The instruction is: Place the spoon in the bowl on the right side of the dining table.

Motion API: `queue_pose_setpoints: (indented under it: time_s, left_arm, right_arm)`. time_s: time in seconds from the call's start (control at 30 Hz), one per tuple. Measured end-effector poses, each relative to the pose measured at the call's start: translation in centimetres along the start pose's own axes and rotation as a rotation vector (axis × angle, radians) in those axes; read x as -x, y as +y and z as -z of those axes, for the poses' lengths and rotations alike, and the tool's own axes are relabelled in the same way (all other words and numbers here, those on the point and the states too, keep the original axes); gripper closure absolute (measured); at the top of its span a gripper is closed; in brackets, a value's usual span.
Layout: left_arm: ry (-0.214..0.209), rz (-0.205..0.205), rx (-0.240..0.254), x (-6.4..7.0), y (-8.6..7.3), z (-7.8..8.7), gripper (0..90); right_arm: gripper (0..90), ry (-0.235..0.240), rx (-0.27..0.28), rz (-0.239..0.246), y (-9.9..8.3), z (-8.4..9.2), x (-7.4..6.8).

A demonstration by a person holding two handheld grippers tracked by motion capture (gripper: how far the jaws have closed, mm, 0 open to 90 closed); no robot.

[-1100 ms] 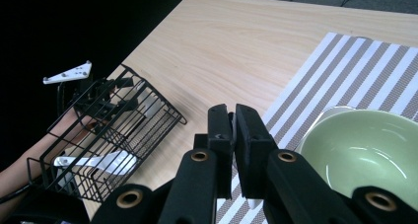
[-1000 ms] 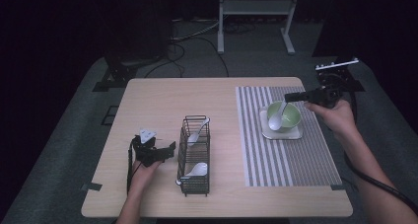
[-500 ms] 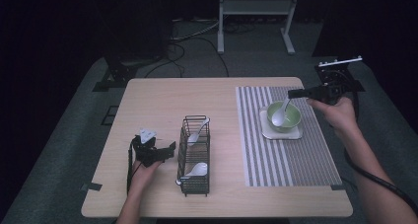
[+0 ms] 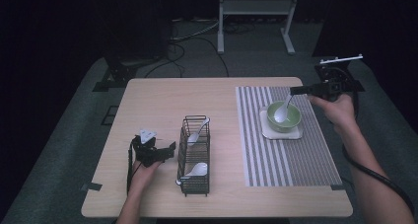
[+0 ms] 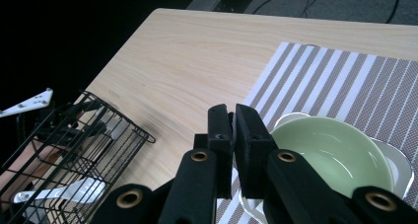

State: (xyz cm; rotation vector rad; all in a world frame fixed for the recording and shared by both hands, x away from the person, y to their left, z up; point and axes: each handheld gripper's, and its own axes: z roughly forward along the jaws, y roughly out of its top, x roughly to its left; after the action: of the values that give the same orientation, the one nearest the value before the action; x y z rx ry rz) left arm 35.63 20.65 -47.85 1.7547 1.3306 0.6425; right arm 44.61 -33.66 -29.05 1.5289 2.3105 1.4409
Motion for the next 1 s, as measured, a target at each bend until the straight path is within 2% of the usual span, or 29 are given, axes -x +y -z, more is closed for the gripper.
queue_pose_setpoints:
  time_s: [0.53,1.0]
  left_arm:
    - [0.000,-0.001,-0.002,0.0,0.0,0.0,0.0]
    - [-0.001,0.003,-0.002,0.0,0.0,0.0,0.0]
  right_arm:
    - [85.6,-0.036,-0.004,-0.053,-0.4,-1.0,1.9]
    - [85.6,-0.048,-0.010,-0.071,-0.6,-1.7,2.7]
